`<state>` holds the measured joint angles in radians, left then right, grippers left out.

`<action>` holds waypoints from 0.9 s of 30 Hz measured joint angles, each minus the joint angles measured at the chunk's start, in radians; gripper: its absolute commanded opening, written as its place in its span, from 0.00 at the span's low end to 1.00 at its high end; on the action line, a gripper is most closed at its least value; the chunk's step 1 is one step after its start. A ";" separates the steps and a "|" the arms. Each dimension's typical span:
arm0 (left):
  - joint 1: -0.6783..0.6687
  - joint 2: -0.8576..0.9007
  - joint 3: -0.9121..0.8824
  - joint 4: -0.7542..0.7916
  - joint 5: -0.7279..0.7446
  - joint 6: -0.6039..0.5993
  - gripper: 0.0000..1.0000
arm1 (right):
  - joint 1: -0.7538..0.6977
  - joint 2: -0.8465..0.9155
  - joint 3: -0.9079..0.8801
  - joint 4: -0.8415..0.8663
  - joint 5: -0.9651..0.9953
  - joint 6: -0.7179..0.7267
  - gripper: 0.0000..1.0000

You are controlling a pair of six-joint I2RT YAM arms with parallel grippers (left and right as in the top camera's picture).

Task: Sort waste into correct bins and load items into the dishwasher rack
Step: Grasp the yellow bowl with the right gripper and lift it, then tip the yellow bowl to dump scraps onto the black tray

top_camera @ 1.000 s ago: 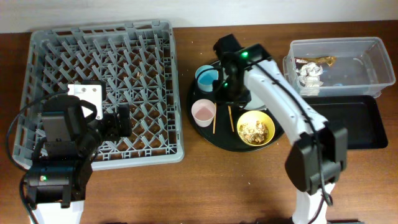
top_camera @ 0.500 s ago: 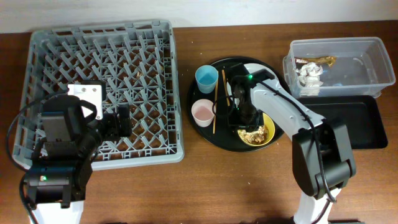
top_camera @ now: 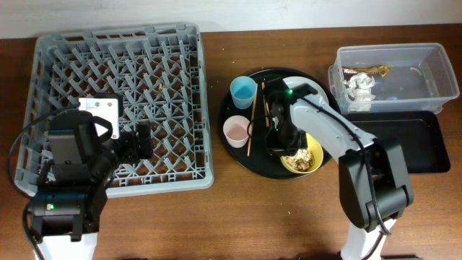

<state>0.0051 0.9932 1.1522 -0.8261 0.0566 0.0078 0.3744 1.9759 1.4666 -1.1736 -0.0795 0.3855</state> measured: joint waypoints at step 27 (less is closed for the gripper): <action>0.003 0.000 0.000 -0.001 0.000 0.000 1.00 | -1.080 -0.107 -0.134 0.257 -0.976 -0.632 0.04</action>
<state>0.0078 0.9932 1.1522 -0.8272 0.0566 0.0078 -0.7055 1.8690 1.3327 -0.9169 -1.0557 -0.2470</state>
